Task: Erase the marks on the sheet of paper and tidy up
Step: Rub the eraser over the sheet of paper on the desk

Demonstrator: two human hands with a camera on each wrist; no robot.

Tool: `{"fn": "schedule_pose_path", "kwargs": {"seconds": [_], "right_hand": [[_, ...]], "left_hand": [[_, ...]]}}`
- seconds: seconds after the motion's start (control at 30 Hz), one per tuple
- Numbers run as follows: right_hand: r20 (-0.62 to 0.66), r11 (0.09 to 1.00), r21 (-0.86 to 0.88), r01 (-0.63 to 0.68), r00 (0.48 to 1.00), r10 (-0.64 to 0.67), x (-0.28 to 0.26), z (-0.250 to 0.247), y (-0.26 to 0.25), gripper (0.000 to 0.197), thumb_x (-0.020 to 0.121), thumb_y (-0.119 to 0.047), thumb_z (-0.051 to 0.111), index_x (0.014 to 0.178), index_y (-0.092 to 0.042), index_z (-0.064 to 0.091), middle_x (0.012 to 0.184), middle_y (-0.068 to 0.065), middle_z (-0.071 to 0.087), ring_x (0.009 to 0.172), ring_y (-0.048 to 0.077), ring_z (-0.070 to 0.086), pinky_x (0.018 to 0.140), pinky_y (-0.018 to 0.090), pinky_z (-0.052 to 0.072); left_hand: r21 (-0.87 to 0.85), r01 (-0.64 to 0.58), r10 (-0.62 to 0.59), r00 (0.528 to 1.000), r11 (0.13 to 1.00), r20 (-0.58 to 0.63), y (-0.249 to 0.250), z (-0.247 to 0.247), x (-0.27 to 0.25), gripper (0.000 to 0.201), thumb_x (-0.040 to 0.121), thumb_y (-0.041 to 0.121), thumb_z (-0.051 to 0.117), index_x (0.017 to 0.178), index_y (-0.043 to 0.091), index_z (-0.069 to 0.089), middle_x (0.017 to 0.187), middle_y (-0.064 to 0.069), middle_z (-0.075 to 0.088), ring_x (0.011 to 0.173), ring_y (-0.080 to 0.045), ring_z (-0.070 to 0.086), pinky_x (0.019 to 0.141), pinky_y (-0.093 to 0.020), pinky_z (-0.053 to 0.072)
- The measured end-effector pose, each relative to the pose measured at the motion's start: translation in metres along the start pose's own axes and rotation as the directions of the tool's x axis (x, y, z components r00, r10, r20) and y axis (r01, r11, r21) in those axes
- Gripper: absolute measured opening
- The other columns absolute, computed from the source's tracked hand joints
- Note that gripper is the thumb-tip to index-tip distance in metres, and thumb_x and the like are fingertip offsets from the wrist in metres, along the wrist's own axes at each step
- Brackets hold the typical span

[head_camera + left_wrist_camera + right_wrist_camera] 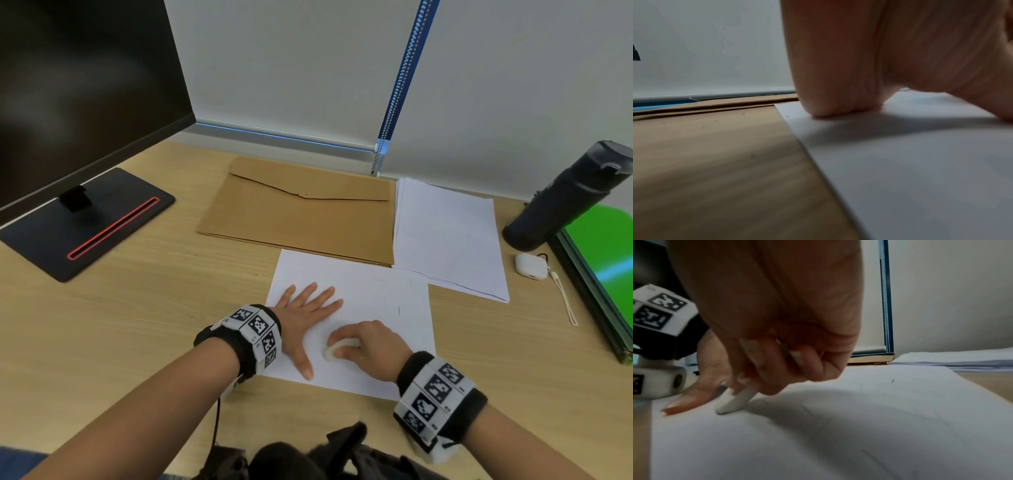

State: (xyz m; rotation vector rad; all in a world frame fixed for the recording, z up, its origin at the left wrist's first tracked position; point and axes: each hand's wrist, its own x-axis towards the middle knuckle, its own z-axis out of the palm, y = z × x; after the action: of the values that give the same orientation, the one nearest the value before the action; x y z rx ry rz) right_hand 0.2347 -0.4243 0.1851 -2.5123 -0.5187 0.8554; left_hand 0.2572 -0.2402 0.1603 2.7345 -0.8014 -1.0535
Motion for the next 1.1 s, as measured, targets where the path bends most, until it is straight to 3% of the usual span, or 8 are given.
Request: {"fn": "schedule_pose_path", "kwargs": {"seconds": [0.1, 0.27, 0.47, 0.63, 0.83, 1.0, 1.1], "right_hand": [[0.095, 0.998, -0.063, 0.010, 0.996, -0.004, -0.002, -0.009, 0.005, 0.022, 0.089, -0.032, 0.056, 0.109, -0.030, 0.065, 0.111, -0.002, 0.065, 0.101, 0.016, 0.057, 0.092, 0.031, 0.044], [-0.171, 0.997, 0.067, -0.049, 0.983, 0.060, 0.012, -0.006, -0.006, 0.022, 0.089, -0.032, 0.055, 0.109, -0.028, 0.065, 0.110, 0.002, 0.065, 0.104, 0.020, 0.058, 0.085, 0.029, 0.043], [0.028, 0.999, -0.017, -0.035, 0.999, 0.036, -0.008, -0.002, 0.005, 0.023, 0.090, -0.033, 0.055, 0.110, -0.028, 0.065, 0.112, -0.002, 0.067, 0.102, 0.017, 0.059, 0.091, 0.030, 0.046], [-0.197, 0.991, 0.085, -0.104, 0.973, 0.119, 0.007, -0.004, -0.004, 0.022, 0.090, -0.031, 0.054, 0.110, -0.029, 0.064, 0.111, 0.002, 0.065, 0.105, 0.020, 0.058, 0.083, 0.028, 0.042], [-0.010, 0.996, -0.026, -0.080, 0.997, 0.080, -0.013, -0.003, 0.007, 0.023, 0.089, -0.033, 0.055, 0.110, -0.029, 0.065, 0.119, -0.004, 0.063, 0.108, 0.016, 0.057, 0.094, 0.029, 0.044], [-0.228, 0.988, 0.105, -0.117, 0.964, 0.139, -0.002, -0.003, 0.006, 0.023, 0.092, -0.031, 0.052, 0.111, -0.029, 0.063, 0.115, -0.001, 0.065, 0.106, 0.019, 0.057, 0.088, 0.028, 0.043], [-0.139, 0.994, 0.035, -0.100, 0.985, 0.104, -0.016, 0.004, 0.012, 0.025, 0.092, -0.030, 0.053, 0.114, -0.029, 0.063, 0.122, -0.005, 0.062, 0.111, 0.016, 0.056, 0.094, 0.028, 0.042]], "left_hand": [[0.006, 0.019, -0.019, 1.000, 1.000, 0.013, 0.002, 0.000, 0.000, 0.135, 0.062, 0.055, 0.080, 0.144, 0.035, -0.025, 0.149, 0.010, -0.038, 0.136, -0.018, -0.037, 0.106, -0.047, -0.026], [0.004, 0.020, -0.020, 1.000, 1.000, 0.019, 0.001, 0.000, 0.001, 0.136, 0.061, 0.056, 0.081, 0.144, 0.034, -0.025, 0.148, 0.011, -0.039, 0.135, -0.018, -0.039, 0.107, -0.048, -0.026], [0.015, 0.024, -0.025, 0.999, 1.000, 0.023, 0.002, 0.001, 0.001, 0.136, 0.062, 0.057, 0.080, 0.144, 0.035, -0.026, 0.148, 0.010, -0.040, 0.135, -0.018, -0.039, 0.103, -0.044, -0.028], [0.016, 0.027, -0.027, 0.999, 1.000, 0.021, 0.000, 0.001, 0.004, 0.137, 0.061, 0.058, 0.080, 0.143, 0.035, -0.027, 0.146, 0.012, -0.041, 0.134, -0.018, -0.040, 0.104, -0.046, -0.028], [0.019, 0.029, -0.029, 0.999, 0.999, 0.032, 0.001, 0.001, 0.002, 0.136, 0.061, 0.058, 0.080, 0.143, 0.035, -0.027, 0.147, 0.010, -0.040, 0.134, -0.017, -0.039, 0.104, -0.045, -0.028], [0.029, 0.030, -0.031, 0.999, 0.999, 0.031, 0.001, 0.000, 0.002, 0.137, 0.061, 0.058, 0.080, 0.143, 0.035, -0.027, 0.147, 0.010, -0.041, 0.134, -0.018, -0.040, 0.105, -0.047, -0.027], [0.039, 0.032, -0.033, 0.999, 0.999, 0.029, 0.002, -0.001, 0.001, 0.136, 0.061, 0.058, 0.079, 0.144, 0.034, -0.027, 0.148, 0.009, -0.040, 0.135, -0.019, -0.039, 0.104, -0.046, -0.027]]}}
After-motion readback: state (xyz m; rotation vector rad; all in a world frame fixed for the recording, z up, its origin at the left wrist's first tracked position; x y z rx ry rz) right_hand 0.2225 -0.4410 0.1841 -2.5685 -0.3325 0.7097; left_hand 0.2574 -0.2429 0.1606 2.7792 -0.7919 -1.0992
